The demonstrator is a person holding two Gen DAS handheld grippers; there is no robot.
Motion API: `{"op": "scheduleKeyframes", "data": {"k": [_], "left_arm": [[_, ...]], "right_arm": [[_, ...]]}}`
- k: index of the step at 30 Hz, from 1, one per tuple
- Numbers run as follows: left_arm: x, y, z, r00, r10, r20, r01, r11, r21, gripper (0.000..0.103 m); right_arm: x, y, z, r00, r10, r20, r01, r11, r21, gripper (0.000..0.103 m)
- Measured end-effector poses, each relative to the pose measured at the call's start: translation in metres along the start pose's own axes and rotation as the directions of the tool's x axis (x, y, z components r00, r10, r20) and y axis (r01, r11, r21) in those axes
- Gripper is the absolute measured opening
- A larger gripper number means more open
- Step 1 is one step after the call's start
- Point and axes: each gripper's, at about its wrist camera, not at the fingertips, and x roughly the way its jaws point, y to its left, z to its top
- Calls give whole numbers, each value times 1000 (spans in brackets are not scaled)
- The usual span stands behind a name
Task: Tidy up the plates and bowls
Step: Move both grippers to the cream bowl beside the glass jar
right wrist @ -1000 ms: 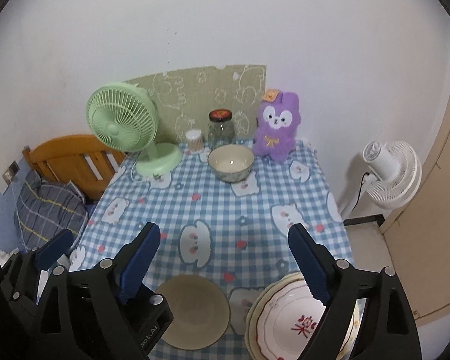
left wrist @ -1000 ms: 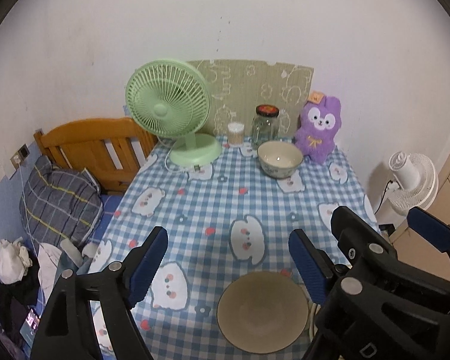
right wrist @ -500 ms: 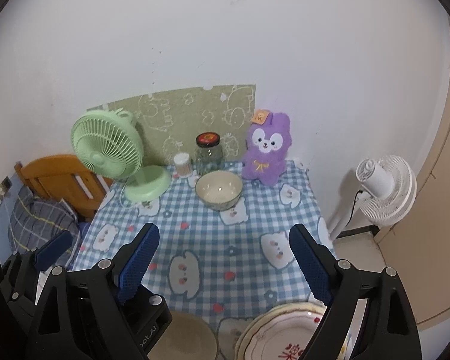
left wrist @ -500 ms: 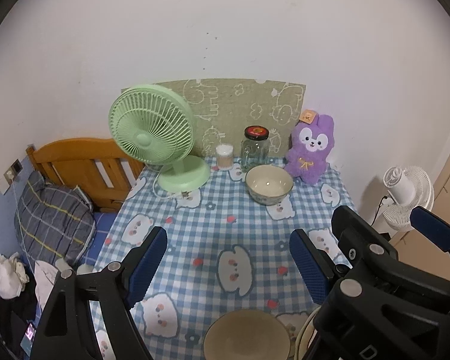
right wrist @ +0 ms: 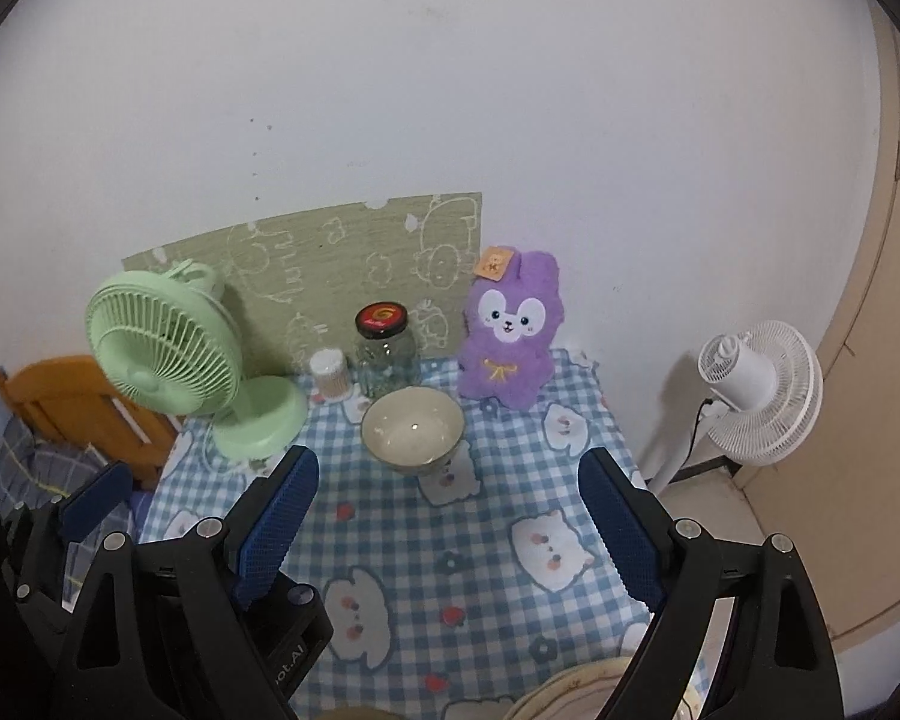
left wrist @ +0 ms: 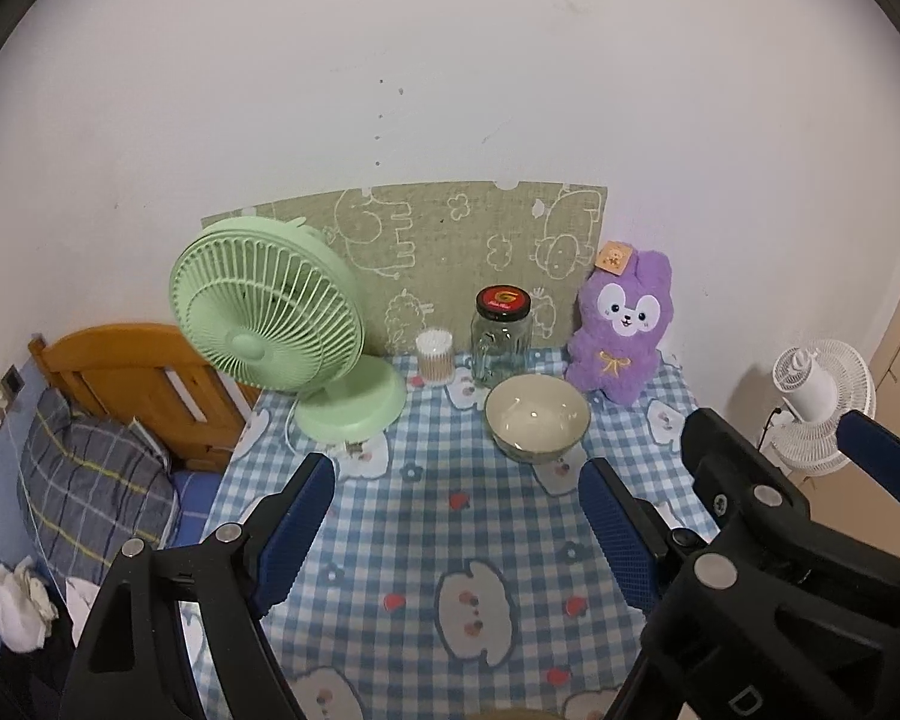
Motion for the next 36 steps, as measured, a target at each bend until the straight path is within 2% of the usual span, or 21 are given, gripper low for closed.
{"op": "scheduleKeyframes", "data": {"k": [5,13,19,22,27,36], "left_arm": [[21,-3,7,1000,-6,-11,6,1000,13,85],[58,-11,17,999,-16,-31,15,1000,-25,84],[88,-25,27,999,4,-38,-5,999,-41,83],[105,-30,29,999,13,-48,-15,999,-41,82],[129,-31,29,996,58,-71,-65,993,-100,81],[186,-36,31,993,71,-95,-79,994,-76,80]], "right_arm": [[23,0,6,1000,7,-26,-7,1000,-6,91],[65,-7,21,999,27,-45,-29,999,-45,90],[101,-15,30,999,41,-27,-43,996,-81,90],[121,-18,34,996,69,-49,-73,993,-89,90],[151,-20,35,993,98,-64,-104,991,-86,90],[209,-22,31,990,116,-81,-122,990,-72,81]]}}
